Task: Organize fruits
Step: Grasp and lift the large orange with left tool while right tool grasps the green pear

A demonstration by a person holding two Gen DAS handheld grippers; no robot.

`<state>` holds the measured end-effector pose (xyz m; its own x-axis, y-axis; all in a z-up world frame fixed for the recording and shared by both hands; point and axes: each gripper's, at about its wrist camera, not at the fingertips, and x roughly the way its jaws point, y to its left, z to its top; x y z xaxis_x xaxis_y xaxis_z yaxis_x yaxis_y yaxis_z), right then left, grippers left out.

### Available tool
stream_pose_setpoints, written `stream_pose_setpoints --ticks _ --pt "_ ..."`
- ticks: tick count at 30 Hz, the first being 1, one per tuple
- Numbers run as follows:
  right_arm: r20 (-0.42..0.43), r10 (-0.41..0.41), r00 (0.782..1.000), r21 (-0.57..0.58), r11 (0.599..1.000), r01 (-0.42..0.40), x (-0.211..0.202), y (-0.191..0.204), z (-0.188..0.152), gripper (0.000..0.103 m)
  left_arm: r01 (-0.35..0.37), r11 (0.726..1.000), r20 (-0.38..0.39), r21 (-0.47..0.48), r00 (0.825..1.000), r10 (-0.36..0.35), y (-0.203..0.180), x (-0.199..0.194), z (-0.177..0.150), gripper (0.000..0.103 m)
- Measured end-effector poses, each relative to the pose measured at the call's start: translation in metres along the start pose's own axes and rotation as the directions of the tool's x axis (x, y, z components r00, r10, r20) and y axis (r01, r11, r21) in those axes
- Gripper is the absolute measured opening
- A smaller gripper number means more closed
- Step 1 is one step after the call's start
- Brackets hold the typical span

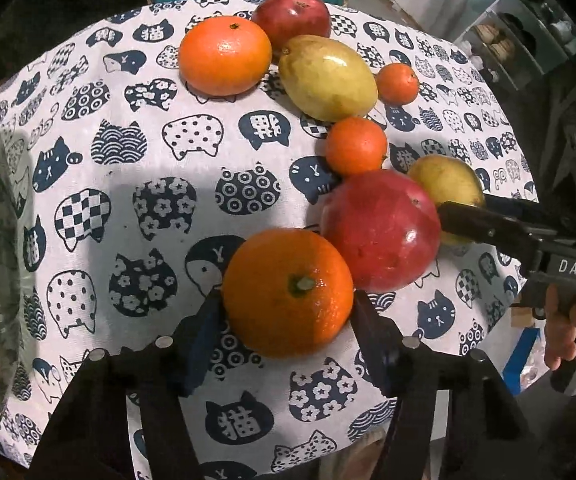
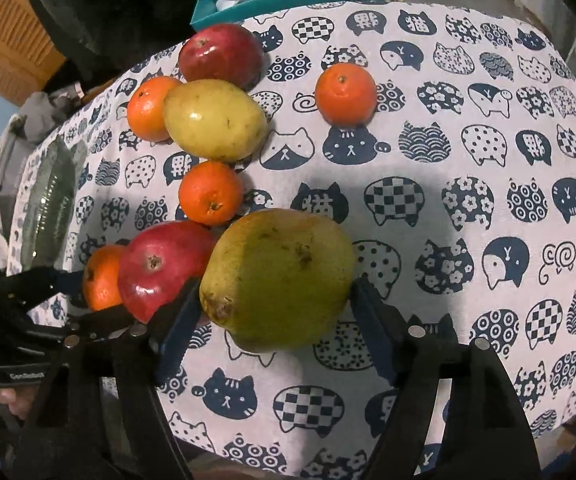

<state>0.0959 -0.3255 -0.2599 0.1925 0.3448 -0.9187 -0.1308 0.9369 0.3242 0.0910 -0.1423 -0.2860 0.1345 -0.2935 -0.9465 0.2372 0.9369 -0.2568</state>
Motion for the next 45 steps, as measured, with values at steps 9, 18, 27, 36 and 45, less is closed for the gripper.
stream_pose_setpoints --ticks 9,18,27,36,45 --pt "0.066 -0.267 0.961 -0.098 0.957 0.272 -0.008 0.007 -0.001 0.074 -0.079 0.997 0.073 -0.016 0.994 0.080 0.010 -0.015 0.003 0.063" --pt "0.059 -0.287 0.956 -0.066 0.955 0.291 -0.004 -0.002 0.004 0.078 -0.091 0.995 0.063 -0.050 0.994 0.094 0.024 -0.009 0.007 0.063" --pt "0.022 -0.255 0.967 -0.008 0.967 0.255 0.010 -0.021 0.015 0.074 -0.085 0.995 0.057 -0.051 0.994 0.088 0.025 -0.009 0.008 0.063" --pt "0.043 -0.300 0.953 -0.051 0.952 0.302 0.009 -0.013 0.010 0.072 -0.091 0.995 0.071 -0.050 0.993 0.094 0.026 -0.012 0.008 0.063" --pt "0.136 -0.318 0.938 -0.034 0.945 0.326 -0.021 0.010 0.011 0.072 -0.103 0.993 0.147 -0.057 0.983 0.110 0.026 -0.041 0.008 0.063"
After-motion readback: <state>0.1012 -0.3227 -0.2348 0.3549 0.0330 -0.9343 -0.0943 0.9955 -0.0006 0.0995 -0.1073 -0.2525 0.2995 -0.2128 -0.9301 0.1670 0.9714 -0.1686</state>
